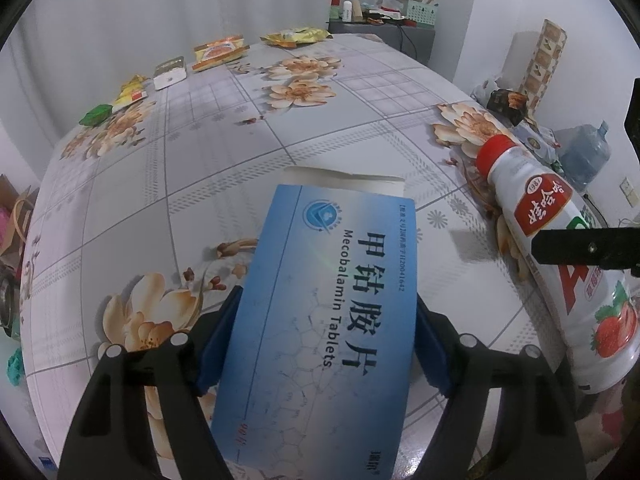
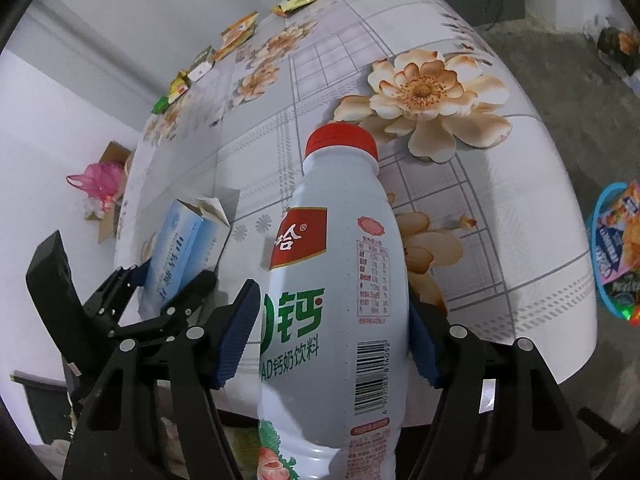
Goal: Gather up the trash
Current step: 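Lift the medicine box and milk bottle off the table, then carry box and bottle over the wastebasket and open both tools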
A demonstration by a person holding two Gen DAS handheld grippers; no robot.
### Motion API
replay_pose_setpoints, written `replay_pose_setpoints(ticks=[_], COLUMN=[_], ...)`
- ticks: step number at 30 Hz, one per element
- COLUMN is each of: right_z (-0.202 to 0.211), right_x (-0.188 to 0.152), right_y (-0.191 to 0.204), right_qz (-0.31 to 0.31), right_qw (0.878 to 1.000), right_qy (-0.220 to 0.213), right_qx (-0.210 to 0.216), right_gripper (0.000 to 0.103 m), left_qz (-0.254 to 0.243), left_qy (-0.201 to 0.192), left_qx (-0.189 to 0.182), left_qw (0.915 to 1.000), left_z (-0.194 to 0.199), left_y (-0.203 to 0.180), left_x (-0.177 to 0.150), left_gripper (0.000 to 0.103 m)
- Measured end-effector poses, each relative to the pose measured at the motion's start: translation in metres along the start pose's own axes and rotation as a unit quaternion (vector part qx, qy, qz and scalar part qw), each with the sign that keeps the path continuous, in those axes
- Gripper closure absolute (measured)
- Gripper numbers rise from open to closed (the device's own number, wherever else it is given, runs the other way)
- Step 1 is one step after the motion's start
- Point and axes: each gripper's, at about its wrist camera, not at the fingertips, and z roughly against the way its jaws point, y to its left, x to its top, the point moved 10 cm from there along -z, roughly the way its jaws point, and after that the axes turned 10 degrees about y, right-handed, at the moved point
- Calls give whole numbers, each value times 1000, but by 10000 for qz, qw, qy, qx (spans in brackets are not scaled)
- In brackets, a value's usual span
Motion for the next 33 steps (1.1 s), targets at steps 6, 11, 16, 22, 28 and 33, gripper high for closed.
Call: replay_pose_setpoints(ticks=[6,11,16,22,28,33], right_z=[0,1,2,11,34,68], right_x=[1,1,1,-4,-10,-15], right_y=[-3,-4,-5,-8,-13,-50], right_qz=[-56,-100,-142,-275,-377,-809], right_qw=[10000,9999,9998,9988,9960,9879], right_qy=[-20,-42,-77,-191,-554,-976], right_qx=[-37,-14,96,345,585,890], right_gripper=[46,47,47,47,47,47], left_qz=[38,47,47,86,-20,-404], left_qy=[-12,-15,-10,-134,-332,-457], left_qx=[-18,-24,-24,-101,-362,-543], left_qw=[10000,10000,10000,9998,9988,9967], left_z=[1,1,1,11,31,48], left_y=[0,1,1,2,-13,-51], left_x=[0,0,0,1,15,37], left_gripper=[28,28,28,29,29,29])
